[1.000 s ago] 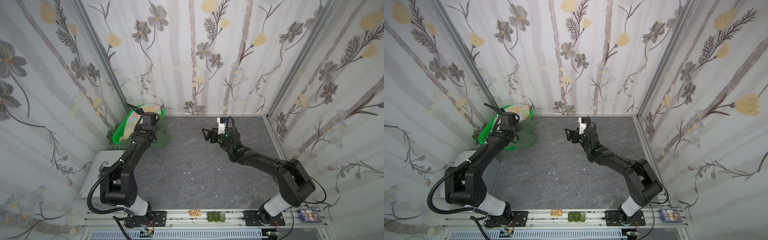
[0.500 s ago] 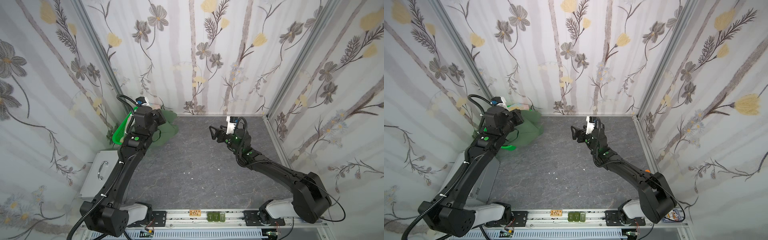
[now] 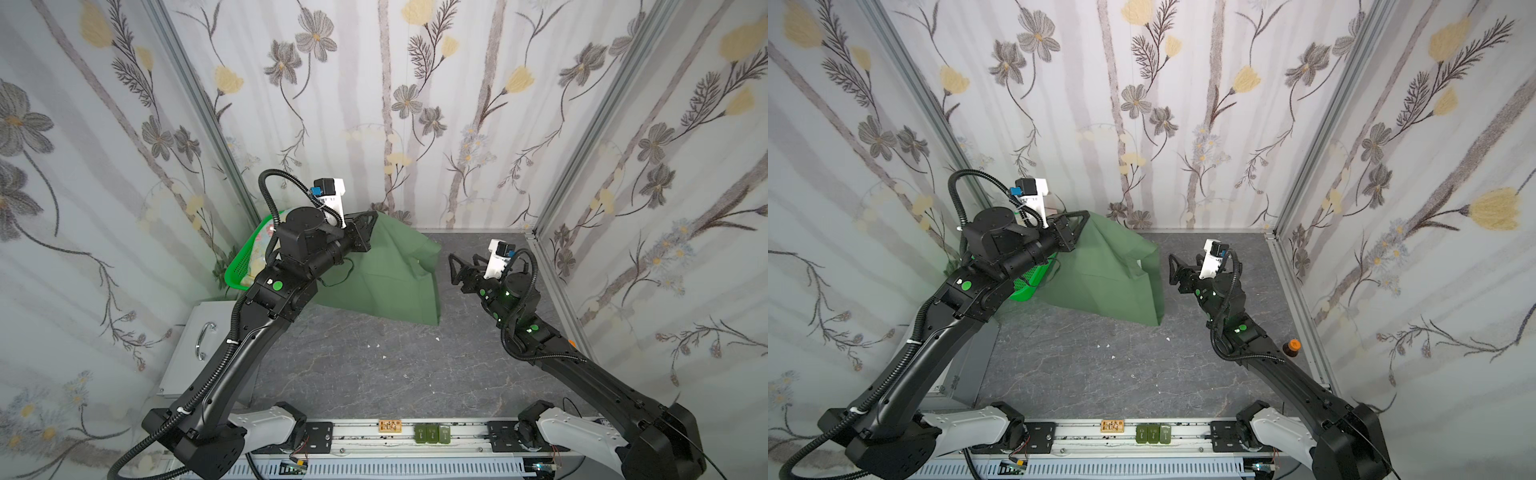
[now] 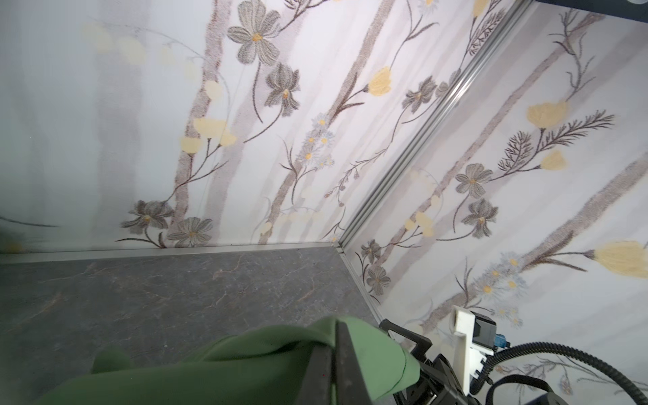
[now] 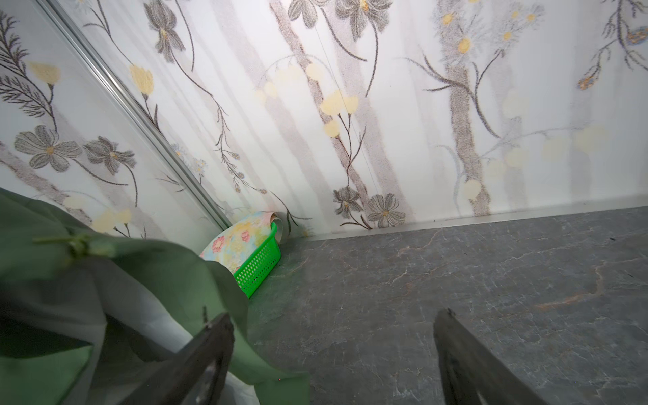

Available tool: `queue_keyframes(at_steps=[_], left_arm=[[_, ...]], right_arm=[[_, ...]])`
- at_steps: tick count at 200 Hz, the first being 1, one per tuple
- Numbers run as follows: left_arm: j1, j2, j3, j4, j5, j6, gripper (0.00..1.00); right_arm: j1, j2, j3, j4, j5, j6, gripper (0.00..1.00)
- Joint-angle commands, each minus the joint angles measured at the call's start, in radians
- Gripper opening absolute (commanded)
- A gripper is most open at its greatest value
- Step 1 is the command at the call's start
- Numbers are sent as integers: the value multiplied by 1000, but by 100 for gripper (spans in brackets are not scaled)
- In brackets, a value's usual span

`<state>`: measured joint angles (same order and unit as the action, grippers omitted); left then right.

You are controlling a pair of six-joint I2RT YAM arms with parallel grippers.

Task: Fold and stack skirts
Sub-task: Place the skirt at the center of the table.

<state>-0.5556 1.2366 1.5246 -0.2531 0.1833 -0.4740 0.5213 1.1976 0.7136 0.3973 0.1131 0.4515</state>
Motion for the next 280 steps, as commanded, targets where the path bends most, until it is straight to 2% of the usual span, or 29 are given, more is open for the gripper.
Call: queue_keyframes(at_steps=[1,23,50,89,144,159,165,176,184,198,219,245,280], left_arm=[[-20,-2,-15,38,47,1,0],[-25,-1,-87,38,25,-3,0],[-26,18,-187,40,-59,-5,0],[-23,179,-297,53,-160,-2,0],[-26,446,-275,155,-185,67,0],[-26,487,-244,168,-242,81,0],[-26,494,-238,169,-276,83,15],[-26,495,-238,173,-335,79,54],[-26,486,-238,176,-365,74,66],[-26,466,-238,176,-380,66,71],[-30,410,-270,175,-335,34,73],[-33,319,-390,175,-348,-43,74],[-33,266,-540,172,-259,-156,74]], right_arm=[[-3,-52,-29,-31,35,-7,89],[-4,-93,-62,-61,45,-6,90],[-6,-107,-94,-101,46,8,90],[-11,-55,-136,-106,51,61,90],[-18,102,-110,-97,52,84,89],[-23,150,-89,-97,42,78,89],[-25,168,-78,-104,39,76,89],[-28,202,-56,-125,34,73,88],[-27,223,-44,-142,33,69,88],[-27,242,-46,-156,19,67,87],[-24,245,-71,-192,18,74,87],[-9,236,-113,-248,-11,105,85],[44,230,-149,-250,-45,126,81]])
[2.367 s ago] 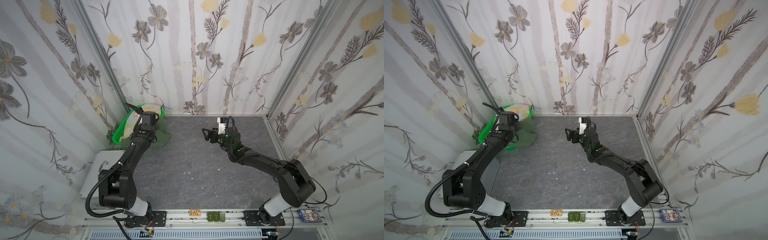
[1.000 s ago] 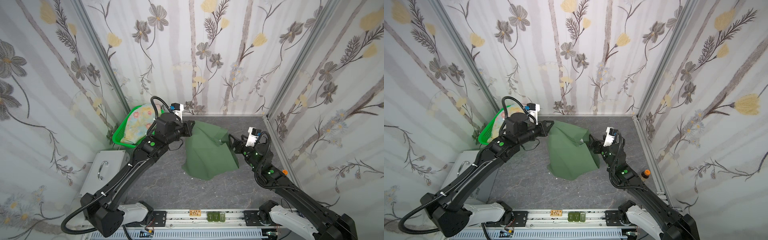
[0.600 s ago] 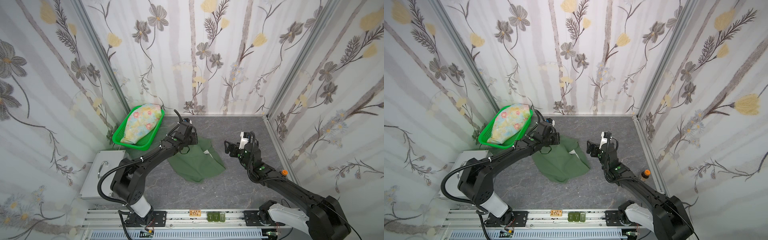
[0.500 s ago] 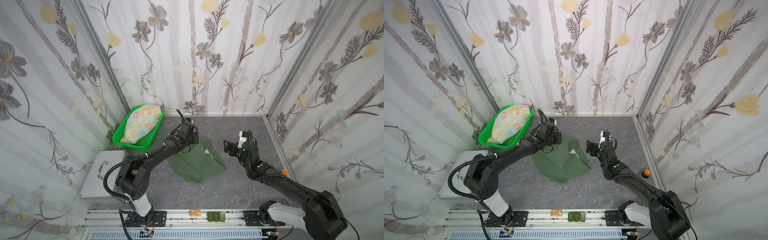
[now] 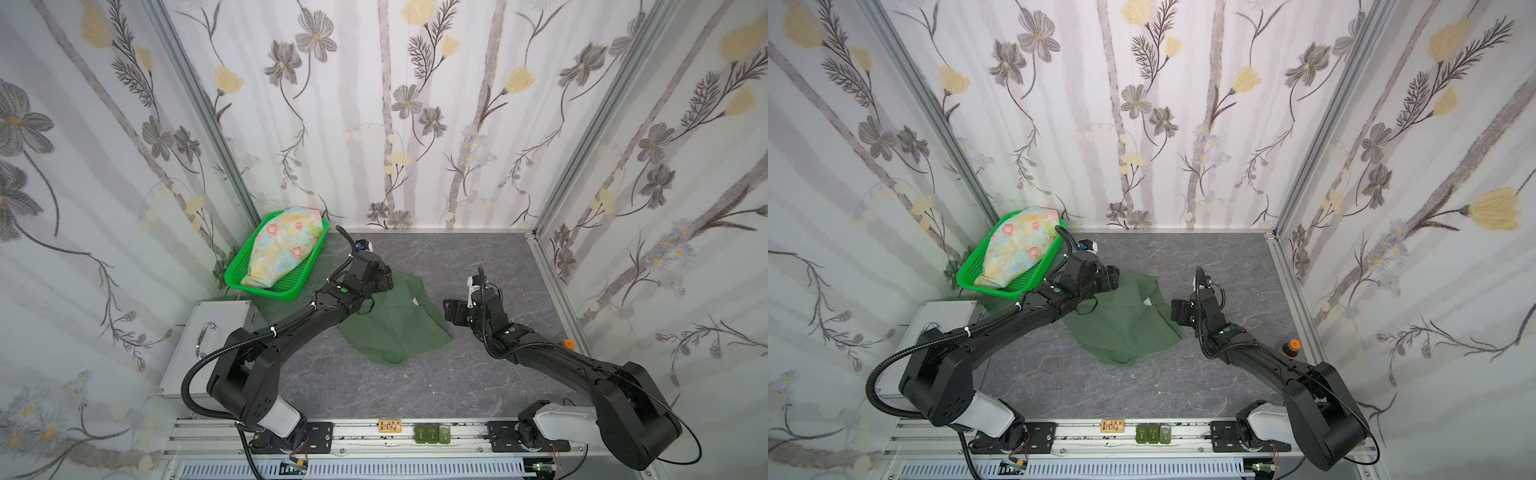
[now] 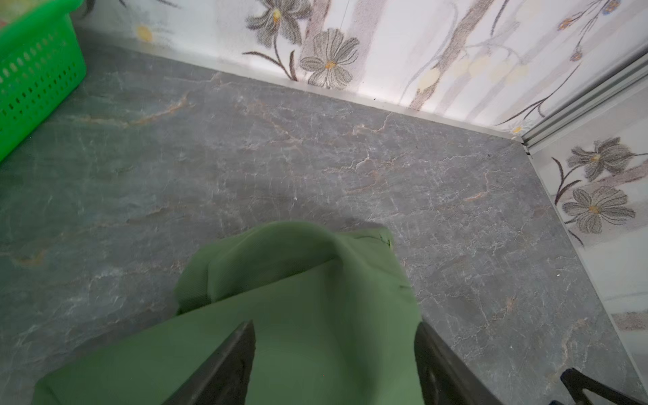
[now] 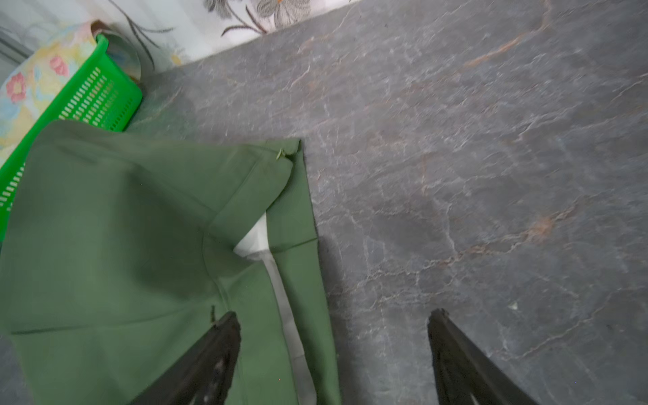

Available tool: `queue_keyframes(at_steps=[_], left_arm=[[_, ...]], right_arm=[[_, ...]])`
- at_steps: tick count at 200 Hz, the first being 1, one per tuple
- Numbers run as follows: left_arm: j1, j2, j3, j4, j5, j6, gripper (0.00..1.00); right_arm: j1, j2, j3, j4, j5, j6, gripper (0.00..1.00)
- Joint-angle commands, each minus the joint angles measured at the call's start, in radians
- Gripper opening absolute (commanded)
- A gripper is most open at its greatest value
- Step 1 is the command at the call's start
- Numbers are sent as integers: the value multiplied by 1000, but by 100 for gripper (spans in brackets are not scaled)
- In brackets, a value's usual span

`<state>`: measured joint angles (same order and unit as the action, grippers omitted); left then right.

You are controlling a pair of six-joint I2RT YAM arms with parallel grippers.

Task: Fold and stack skirts
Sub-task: Place the skirt at the center of the table, then rotate the skirt at the center of the table.

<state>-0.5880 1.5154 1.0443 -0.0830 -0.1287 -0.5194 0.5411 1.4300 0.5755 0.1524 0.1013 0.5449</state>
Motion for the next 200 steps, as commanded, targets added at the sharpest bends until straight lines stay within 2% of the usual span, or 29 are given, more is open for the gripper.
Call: queue_keyframes(at_steps=[1,35,68,85,98,148,158,185,200], left_arm=[[0,-13,-62,2,56,-113,74],[-2,61,-98,5,75,-185,72],[-4,220,3,5,57,-163,70],[-3,302,78,6,29,-135,69],[-4,357,140,6,13,-106,69],[-4,533,380,15,17,-33,68],[-3,556,417,17,20,-26,68],[-2,583,487,23,8,15,68],[8,562,494,23,3,26,68]], right_arm=[[25,-2,-11,-5,-33,33,81],[55,54,-3,16,-85,36,81],[90,127,8,18,-134,35,68],[116,144,5,17,-153,45,56],[137,147,-2,21,-170,60,51],[196,159,-10,87,-242,144,49],[214,200,0,99,-249,161,49],[273,262,41,188,-280,237,46],[352,315,104,194,-284,254,46]])
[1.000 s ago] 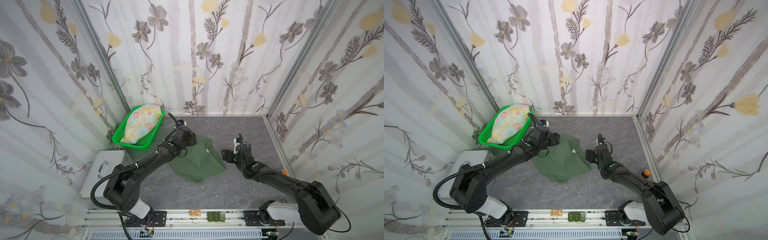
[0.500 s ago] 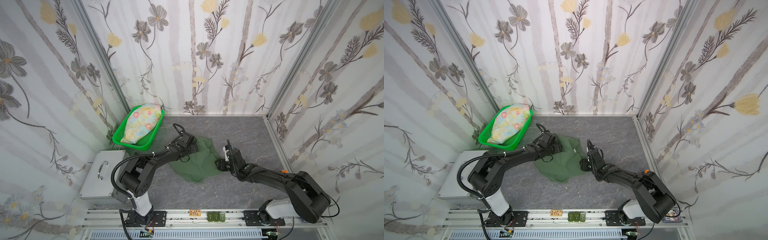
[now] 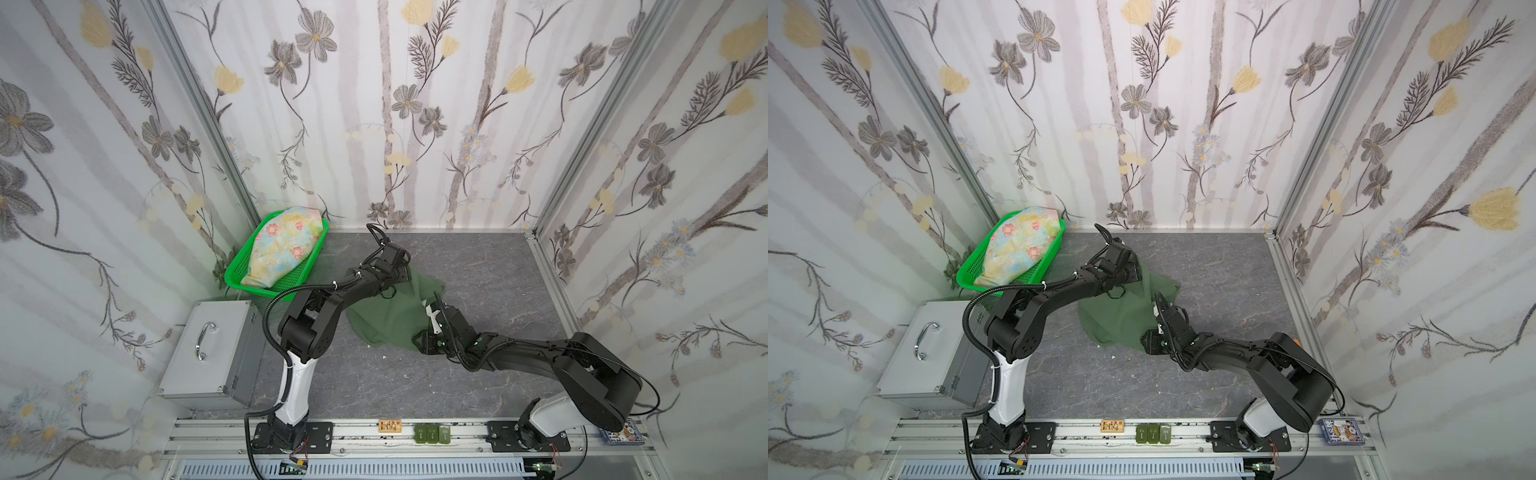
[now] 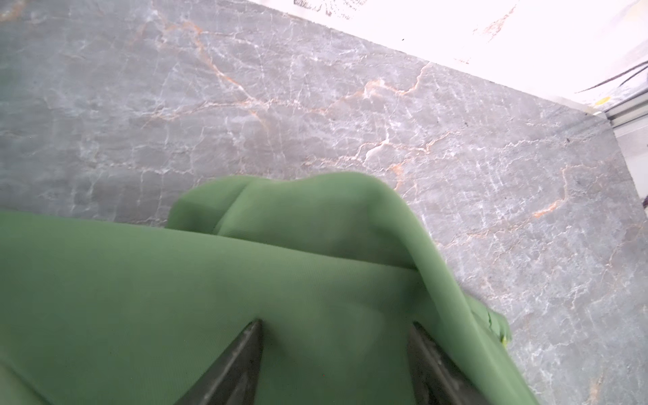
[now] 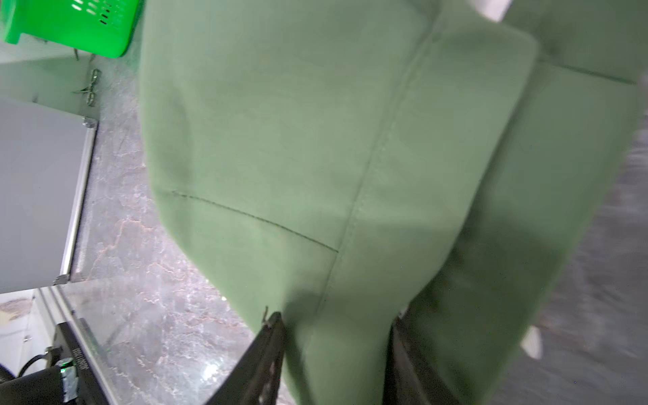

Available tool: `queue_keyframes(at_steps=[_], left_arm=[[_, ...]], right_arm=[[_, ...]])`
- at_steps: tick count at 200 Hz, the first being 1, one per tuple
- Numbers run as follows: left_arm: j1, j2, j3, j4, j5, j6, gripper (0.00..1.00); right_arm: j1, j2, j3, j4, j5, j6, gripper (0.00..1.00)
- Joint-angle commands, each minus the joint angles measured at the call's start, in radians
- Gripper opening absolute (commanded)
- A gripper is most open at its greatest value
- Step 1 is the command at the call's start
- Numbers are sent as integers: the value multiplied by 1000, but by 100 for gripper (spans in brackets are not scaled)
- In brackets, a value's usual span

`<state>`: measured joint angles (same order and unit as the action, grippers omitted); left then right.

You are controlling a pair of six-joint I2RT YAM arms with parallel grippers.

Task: Fold and stack skirts
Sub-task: Rotate the skirt at the center of the table.

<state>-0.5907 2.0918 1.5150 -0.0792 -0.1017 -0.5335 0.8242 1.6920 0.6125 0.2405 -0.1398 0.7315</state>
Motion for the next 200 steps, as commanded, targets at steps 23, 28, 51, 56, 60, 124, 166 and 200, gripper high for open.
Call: queue_keyframes(at_steps=[23,28,51,56,60,124,166,200], left_arm=[[38,-92,-10,17,-15,38,68],[45,-114,-24,18,-13,37,68],[58,-214,-106,16,-2,49,70],[58,-236,-126,15,-1,47,70],[58,-256,-143,15,0,43,71],[0,-510,-433,-9,61,-84,70],[-137,-561,-543,-91,71,-160,69],[-237,-587,-625,-110,74,-242,71]], right_arm=[[130,95,133,73,-24,52,48],[138,94,133,68,-20,45,51],[137,49,126,50,-6,32,70],[133,34,115,39,3,29,72],[129,20,109,28,10,26,73],[-62,-193,17,-113,139,-60,74],[-253,-122,88,-97,169,-174,70],[-330,10,188,-115,209,-250,66]])
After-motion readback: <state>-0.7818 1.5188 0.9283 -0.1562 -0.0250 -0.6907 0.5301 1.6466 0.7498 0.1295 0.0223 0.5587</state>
